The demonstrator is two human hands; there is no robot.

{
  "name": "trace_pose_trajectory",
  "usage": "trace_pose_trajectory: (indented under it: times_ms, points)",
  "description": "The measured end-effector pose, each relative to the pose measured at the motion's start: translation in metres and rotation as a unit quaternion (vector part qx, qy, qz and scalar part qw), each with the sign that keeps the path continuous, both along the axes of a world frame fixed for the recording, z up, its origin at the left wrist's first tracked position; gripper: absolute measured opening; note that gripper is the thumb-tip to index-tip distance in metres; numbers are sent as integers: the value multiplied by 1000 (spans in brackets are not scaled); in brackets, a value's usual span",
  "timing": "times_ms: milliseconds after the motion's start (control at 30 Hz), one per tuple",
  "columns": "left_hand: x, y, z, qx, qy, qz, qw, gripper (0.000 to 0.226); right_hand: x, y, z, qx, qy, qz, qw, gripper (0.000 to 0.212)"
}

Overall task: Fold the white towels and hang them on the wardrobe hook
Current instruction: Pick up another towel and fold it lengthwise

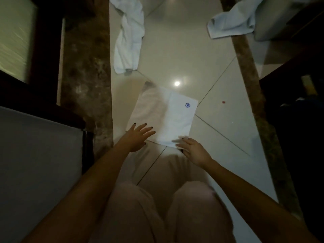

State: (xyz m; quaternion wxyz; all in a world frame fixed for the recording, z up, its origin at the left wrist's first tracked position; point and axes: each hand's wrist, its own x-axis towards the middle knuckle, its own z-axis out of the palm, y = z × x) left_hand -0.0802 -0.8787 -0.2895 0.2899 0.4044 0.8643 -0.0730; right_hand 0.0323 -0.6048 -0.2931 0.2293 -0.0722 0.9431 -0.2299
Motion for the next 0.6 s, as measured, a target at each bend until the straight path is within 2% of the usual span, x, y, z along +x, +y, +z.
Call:
trace_pose_trajectory:
  times_ms: [133,233,333,467,600]
  points:
    - [-5,-13,-69,35,46,-50,997,63,-7,-6,-66,27,38,2,999,36]
    - [-8,-19,-106,36,60,-8,998,58,-14,-6,-103,90,38,48,994,45]
    - [-9,-16,-127,88,89,28,992,50,-15,0,-127,126,112,60,984,41]
    - [-13,-11,-138,157,126,37,979,50,-17,-4,-134,91,211,4,973,30]
    - [-10,-5,-114,226,108,41,967,52,-18,-12,-92,1,248,-100,964,30]
